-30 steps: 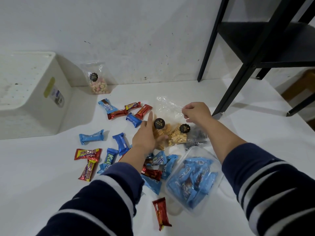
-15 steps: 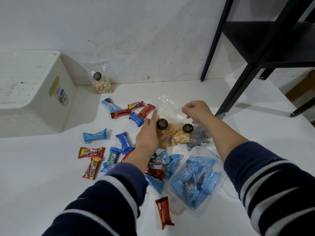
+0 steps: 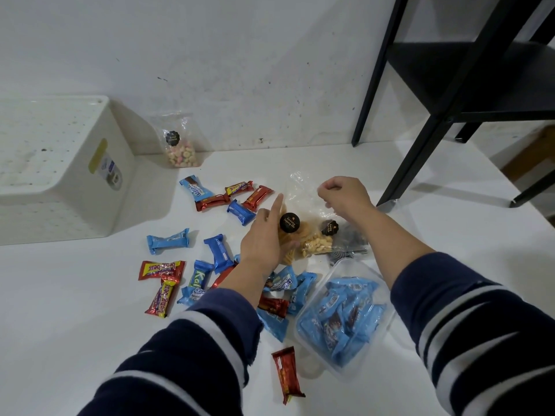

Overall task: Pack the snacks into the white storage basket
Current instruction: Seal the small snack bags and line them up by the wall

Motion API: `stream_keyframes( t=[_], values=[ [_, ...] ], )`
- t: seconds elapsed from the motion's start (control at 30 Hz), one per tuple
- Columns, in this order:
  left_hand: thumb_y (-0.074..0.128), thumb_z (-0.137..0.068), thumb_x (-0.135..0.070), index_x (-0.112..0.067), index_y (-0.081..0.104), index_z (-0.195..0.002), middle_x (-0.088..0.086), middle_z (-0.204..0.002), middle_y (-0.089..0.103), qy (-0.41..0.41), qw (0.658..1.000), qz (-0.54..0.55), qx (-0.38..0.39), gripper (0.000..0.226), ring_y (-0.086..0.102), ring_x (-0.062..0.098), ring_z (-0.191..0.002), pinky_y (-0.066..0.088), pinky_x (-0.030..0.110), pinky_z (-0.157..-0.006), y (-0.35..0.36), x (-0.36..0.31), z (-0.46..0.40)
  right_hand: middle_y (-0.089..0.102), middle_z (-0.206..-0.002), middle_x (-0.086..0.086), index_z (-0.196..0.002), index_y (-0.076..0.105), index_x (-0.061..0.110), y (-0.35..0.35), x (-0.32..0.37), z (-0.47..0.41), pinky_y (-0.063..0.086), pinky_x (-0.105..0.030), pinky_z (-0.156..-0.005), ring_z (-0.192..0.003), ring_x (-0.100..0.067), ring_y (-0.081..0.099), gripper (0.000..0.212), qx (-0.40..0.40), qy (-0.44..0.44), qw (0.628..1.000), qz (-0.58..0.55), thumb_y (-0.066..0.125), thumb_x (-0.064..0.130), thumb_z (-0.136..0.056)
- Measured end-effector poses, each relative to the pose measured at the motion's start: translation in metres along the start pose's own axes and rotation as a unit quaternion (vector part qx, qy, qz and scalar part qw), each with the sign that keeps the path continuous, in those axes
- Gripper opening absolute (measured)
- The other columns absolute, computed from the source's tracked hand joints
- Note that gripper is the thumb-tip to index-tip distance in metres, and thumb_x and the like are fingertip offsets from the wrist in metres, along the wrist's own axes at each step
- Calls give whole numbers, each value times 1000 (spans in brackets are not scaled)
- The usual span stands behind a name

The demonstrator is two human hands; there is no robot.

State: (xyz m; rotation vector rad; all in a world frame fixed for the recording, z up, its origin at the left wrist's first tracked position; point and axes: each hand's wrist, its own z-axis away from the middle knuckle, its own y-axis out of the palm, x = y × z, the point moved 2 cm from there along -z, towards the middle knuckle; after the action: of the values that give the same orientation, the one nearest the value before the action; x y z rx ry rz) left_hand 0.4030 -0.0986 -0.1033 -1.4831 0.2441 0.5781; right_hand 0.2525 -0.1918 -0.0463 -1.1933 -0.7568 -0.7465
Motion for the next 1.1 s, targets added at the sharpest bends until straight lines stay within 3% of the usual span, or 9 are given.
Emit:
stream_keyframes(
  t=[0.1,0.2,0.37,0.43,0.7,0.9,1.1],
  values=[
    [71,-80,-42,-35,-1,-152,5,-138,38,7,1000,-2,-4,102,54,25,-113,52,37,-75,2,-2,0,58,-74,8,-70,58,23,1,-1,-1,43,-24,-65,-87,-20,61,18,6,-6,1000,19,60,17,-86],
    [72,-79,-44,-35,0,-152,4,-135,40,7,1000,4,-8,103,54,23,-110,53,37,-74,3,-3,0,58,-75,3,-84,61,15,2,-1,0,42,-20,-59,-81,-20,59,5,4,-12,1000,8,58,16,-88],
    [72,-79,-45,-37,3,-151,3,-135,41,22,1000,-4,-14,100,54,22,-111,48,32,-70,3,-4,-1,56,-73,7,-87,62,15,1,0,-1,53,-36,-78,-83,-21,61,4,-2,-15,1000,2,58,17,-88],
    [72,-79,-44,-37,3,-150,3,-135,41,26,1000,-8,-16,99,54,23,-111,49,31,-70,3,-5,-2,55,-72,7,-85,61,16,1,0,-2,53,-37,-80,-84,-23,62,5,-4,-16,1000,8,57,17,-89],
    [73,-79,-44,-38,2,-150,4,-138,40,22,999,-24,-11,101,53,24,-115,52,35,-74,3,-6,-2,57,-75,6,-83,61,18,0,5,-8,51,-34,-77,-80,-20,59,6,-7,-12,1000,5,58,19,-88],
    [73,-78,-44,-37,0,-151,4,-139,39,29,999,-23,-10,103,52,24,-117,52,36,-76,2,-7,-2,53,-73,3,-87,59,12,4,8,-7,42,-23,-60,-83,-22,59,10,6,-20,999,34,50,16,-89],
    [74,-78,-43,-38,-2,-151,4,-140,38,33,999,-35,-3,105,53,23,-116,53,34,-74,1,-6,-2,57,-83,1,-95,63,13,5,10,-6,41,-25,-70,-82,-20,59,12,-15,-39,998,46,55,20,-90]
  ],
)
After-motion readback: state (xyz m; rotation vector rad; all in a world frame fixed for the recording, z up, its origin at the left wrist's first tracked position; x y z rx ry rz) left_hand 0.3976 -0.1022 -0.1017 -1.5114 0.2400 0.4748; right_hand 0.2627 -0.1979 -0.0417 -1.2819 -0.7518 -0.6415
